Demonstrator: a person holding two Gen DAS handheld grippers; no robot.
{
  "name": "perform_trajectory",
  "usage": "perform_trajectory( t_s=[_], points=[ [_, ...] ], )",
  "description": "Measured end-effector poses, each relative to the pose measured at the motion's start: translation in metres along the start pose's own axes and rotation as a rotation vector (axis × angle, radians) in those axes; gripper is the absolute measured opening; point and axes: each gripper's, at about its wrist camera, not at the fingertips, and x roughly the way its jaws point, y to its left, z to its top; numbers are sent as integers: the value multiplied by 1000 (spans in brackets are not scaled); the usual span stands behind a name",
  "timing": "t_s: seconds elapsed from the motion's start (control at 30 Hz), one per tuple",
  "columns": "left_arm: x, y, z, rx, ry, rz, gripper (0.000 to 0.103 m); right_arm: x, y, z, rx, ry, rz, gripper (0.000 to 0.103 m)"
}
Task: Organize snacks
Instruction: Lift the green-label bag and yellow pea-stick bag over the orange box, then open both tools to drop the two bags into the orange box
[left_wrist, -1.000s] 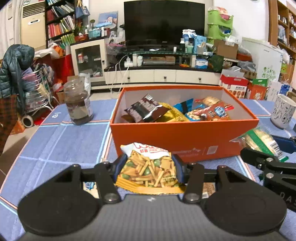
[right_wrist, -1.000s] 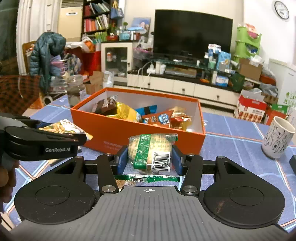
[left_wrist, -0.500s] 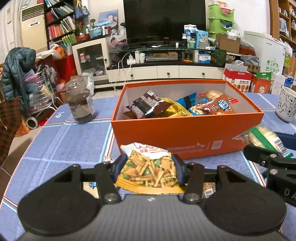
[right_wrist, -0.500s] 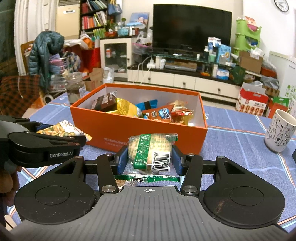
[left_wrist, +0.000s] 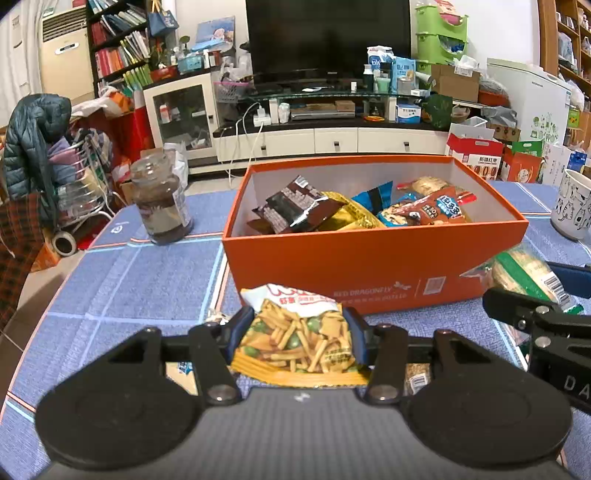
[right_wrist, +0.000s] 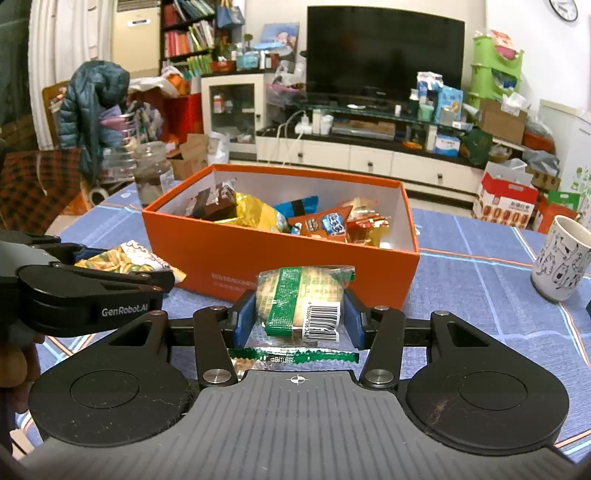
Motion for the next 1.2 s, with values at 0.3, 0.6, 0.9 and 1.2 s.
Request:
perform_trajectory(
  t_s=[0.3, 0.6, 0.9, 1.2],
  points=[
    [-26, 17, 14, -48, -64, -35, 51, -13, -9, 17, 44, -43, 9, 36],
    [-19, 34, 73, -88, -146, -60, 51, 4, -42, 76, 114, -120, 16, 37],
    [46, 8, 120, -1, -82, 32, 81, 72, -29, 132, 64, -31, 5, 39],
    [-26, 110, 16, -57, -178, -65, 98, -24, -17, 6, 116, -77, 3, 62]
  ],
)
